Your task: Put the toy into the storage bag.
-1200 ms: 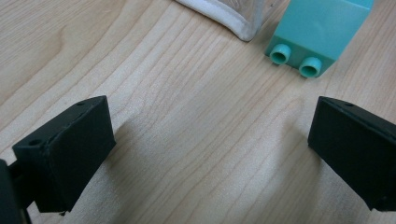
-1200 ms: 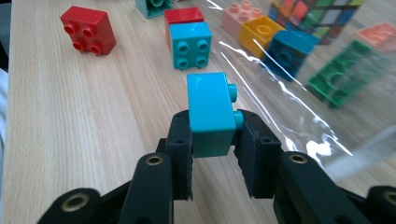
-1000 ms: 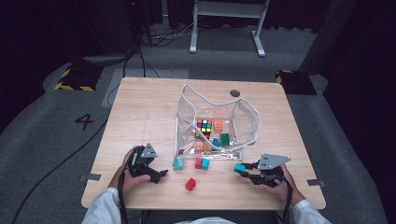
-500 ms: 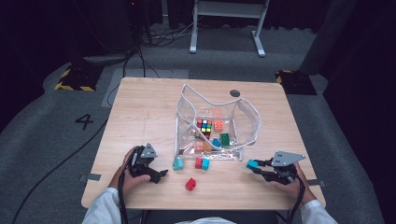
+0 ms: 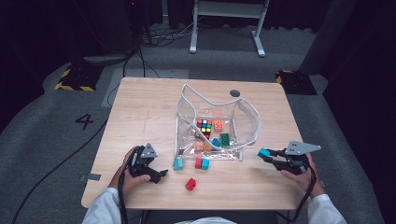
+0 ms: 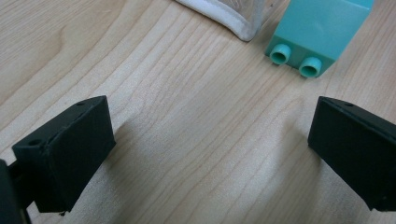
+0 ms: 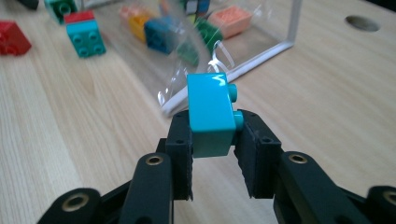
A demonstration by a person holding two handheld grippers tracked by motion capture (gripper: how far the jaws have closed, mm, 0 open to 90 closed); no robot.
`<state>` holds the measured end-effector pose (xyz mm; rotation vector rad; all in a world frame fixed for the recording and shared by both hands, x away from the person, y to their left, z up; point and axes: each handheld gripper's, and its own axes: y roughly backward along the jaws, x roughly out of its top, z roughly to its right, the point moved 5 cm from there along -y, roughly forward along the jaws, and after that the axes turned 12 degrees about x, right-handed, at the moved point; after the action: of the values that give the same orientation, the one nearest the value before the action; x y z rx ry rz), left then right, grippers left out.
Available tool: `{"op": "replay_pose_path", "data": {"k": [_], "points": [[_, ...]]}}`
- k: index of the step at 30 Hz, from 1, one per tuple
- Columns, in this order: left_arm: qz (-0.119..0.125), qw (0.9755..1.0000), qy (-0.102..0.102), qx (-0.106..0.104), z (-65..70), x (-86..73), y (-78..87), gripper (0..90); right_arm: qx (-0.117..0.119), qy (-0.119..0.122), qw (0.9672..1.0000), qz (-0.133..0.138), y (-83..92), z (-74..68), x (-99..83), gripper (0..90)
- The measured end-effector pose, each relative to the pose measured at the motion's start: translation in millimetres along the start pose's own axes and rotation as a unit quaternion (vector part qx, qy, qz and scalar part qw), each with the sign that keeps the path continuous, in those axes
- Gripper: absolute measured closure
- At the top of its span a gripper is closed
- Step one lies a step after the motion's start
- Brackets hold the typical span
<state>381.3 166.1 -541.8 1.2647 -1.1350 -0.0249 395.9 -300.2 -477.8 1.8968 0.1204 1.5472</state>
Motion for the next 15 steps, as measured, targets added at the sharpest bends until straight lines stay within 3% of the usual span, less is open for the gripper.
{"op": "replay_pose_path", "data": {"k": [7, 15], "points": [[0.0, 1.0, -0.001, 0.0, -0.1, 0.0, 0.1, 0.4, -0.037, 0.006, 0.9991, 0.02, 25.6, 20.0, 33.7, 68.0], [0.0, 1.0, 0.0, 0.0, -0.1, 0.0, -0.1, 0.3, -0.05, 0.013, 0.9978, 0.042, 45.5, 38.4, 78.8, 68.0]]}}
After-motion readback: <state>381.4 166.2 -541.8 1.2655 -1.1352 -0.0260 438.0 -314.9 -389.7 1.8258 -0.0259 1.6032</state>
